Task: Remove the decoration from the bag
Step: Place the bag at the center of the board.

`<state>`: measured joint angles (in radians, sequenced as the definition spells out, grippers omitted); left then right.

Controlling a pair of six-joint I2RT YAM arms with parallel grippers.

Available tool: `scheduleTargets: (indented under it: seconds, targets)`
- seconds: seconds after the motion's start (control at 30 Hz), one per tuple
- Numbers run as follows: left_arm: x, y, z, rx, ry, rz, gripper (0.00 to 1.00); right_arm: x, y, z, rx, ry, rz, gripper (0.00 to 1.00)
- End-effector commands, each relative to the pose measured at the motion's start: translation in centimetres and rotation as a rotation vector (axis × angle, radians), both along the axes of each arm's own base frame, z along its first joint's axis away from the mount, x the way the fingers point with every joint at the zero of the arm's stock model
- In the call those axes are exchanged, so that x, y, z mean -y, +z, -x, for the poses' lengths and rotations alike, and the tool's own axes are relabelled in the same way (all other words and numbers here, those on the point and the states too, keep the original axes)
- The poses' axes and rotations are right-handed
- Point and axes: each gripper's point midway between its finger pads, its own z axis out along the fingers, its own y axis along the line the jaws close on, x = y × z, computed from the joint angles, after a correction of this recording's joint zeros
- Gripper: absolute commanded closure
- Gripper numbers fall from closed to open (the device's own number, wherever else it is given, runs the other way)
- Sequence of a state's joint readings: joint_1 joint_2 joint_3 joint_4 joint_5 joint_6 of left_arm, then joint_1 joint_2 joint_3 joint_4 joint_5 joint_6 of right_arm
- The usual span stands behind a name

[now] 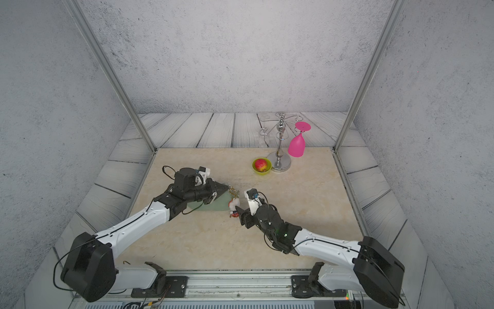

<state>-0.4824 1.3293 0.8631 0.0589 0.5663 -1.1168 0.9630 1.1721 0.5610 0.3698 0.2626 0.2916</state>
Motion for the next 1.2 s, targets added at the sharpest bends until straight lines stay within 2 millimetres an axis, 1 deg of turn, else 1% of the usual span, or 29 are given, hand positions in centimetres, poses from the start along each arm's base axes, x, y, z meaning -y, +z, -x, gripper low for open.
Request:
scheduleTargets:
  seconds: [0.0, 0.07, 0.13, 0.27, 0.33, 0.43, 0.6, 0.8, 0.87, 1.0, 1.17]
  targets:
    - [0.0, 0.4, 0.4, 0.074, -0.055, -0.008, 1.0, 1.0, 1.4, -0.1, -0.042, -0.023, -0.034, 0.23]
    - [0.2, 0.3, 0.6, 0.082, -0.072, -0.002, 1.0, 1.5, 2.1, -0.3, -0.058, -0.02, -0.071, 0.23]
    - [0.5, 0.6, 0.6, 0.107, -0.091, 0.02, 1.0, 1.8, 2.7, -0.4, -0.072, -0.013, -0.113, 0.23]
    - [0.9, 1.5, 0.8, 0.149, -0.122, 0.049, 1.0, 2.4, 3.4, -0.9, -0.109, 0.021, -0.197, 0.23]
    - [0.8, 1.6, 0.8, 0.155, -0.132, 0.042, 1.0, 2.7, 3.6, -1.4, -0.135, 0.034, -0.237, 0.23]
    - [0.8, 1.8, 0.9, 0.172, -0.15, 0.04, 1.0, 2.9, 3.5, -2.2, -0.188, 0.065, -0.277, 0.23]
    - [1.1, 2.0, 1.2, 0.217, -0.228, 0.038, 1.0, 2.4, 4.0, -2.7, -0.235, 0.137, -0.315, 0.24]
    - [1.4, 1.3, 1.4, 0.261, -0.324, 0.036, 1.0, 2.0, 4.9, -2.8, -0.269, 0.211, -0.357, 0.25]
    - [1.7, 1.1, 1.4, 0.263, -0.344, 0.062, 1.0, 1.9, 4.7, -2.7, -0.285, 0.233, -0.364, 0.26]
    - [2.3, 0.6, 1.5, 0.245, -0.384, 0.11, 1.0, 1.8, 3.4, -2.6, -0.337, 0.256, -0.374, 0.26]
    - [2.6, 0.2, 1.8, 0.231, -0.419, 0.131, 1.0, 1.3, 2.0, -2.1, -0.402, 0.314, -0.408, 0.28]
